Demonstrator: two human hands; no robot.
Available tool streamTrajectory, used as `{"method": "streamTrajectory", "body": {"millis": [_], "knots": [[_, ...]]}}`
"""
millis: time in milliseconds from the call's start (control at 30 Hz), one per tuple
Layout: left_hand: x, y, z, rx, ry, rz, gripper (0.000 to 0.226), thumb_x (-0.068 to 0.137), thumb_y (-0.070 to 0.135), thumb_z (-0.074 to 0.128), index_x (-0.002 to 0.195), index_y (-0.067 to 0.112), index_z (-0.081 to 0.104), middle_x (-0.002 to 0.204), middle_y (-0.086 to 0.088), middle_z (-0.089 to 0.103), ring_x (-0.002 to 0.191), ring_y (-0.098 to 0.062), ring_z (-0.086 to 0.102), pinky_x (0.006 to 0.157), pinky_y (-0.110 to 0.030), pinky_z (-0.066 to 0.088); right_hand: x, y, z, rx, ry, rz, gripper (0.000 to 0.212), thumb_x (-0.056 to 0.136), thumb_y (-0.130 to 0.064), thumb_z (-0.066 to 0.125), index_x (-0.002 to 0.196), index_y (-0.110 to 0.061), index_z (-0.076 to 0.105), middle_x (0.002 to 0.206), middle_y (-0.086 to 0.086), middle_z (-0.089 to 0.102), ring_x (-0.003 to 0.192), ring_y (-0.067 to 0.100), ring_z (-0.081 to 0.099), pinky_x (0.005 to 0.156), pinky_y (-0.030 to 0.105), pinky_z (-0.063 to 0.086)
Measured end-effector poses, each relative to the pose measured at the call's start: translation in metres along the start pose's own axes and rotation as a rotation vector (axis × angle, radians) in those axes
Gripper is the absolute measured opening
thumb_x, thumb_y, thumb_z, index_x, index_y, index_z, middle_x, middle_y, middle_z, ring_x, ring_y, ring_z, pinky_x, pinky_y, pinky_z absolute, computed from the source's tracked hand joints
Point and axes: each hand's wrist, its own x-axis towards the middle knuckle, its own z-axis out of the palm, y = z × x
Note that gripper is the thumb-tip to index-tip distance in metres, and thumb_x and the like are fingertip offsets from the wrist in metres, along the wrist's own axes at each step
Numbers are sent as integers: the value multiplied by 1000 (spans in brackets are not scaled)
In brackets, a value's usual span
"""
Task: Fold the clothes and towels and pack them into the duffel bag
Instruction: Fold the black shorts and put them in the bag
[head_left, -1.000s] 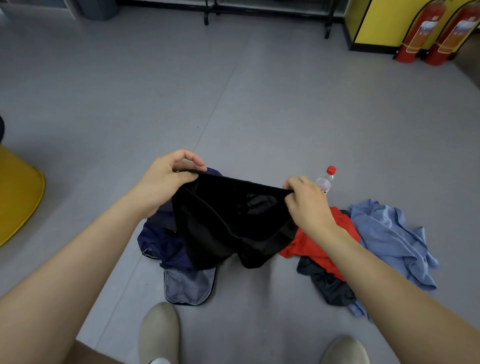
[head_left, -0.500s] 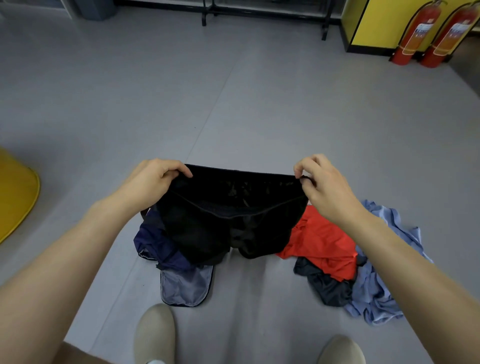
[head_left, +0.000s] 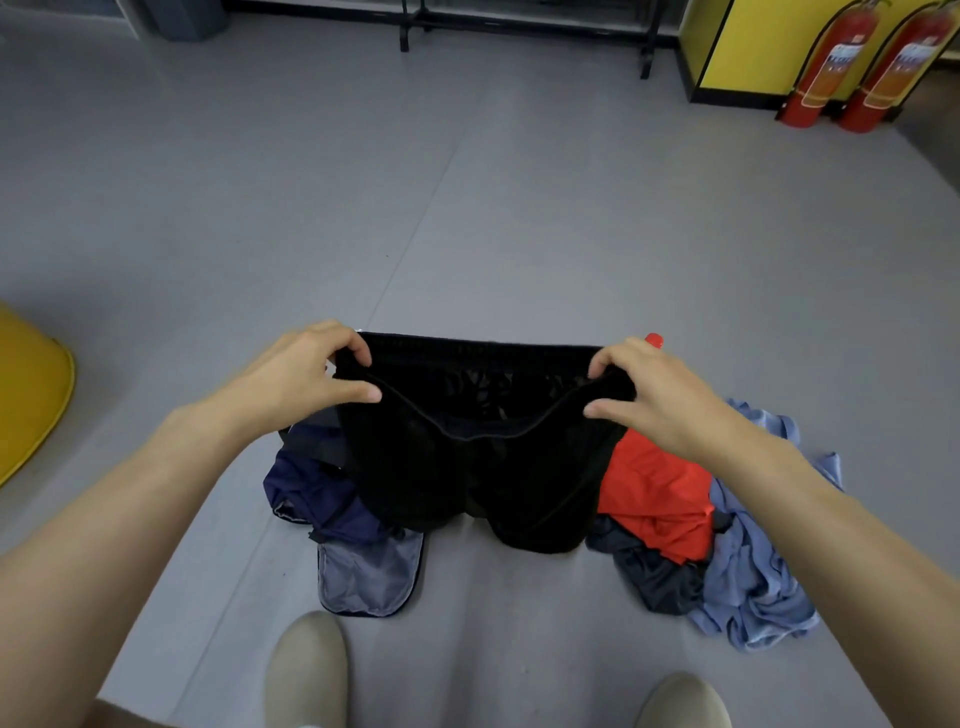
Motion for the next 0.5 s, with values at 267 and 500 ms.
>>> {"method": "streamTrajectory", "body": {"millis": [267, 500], "knots": [[36, -13, 30, 52, 222, -34, 10, 96, 24, 63, 97, 31, 57, 89, 4, 65, 84, -22, 62, 76, -36, 46, 18, 44, -4, -152, 163, 146, 15, 90, -20, 65, 88, -20, 51, 77, 0, 61, 81, 34, 61, 66, 35, 36], [115, 23, -15, 174, 602, 239, 29, 96, 16, 56, 123, 26, 58, 110, -4, 66, 94, -31, 61, 83, -42, 45, 63, 42, -66, -159, 585, 76, 25, 92, -23, 56, 115, -20, 64, 100, 7, 72, 97, 32, 64, 80, 37, 42]]}}
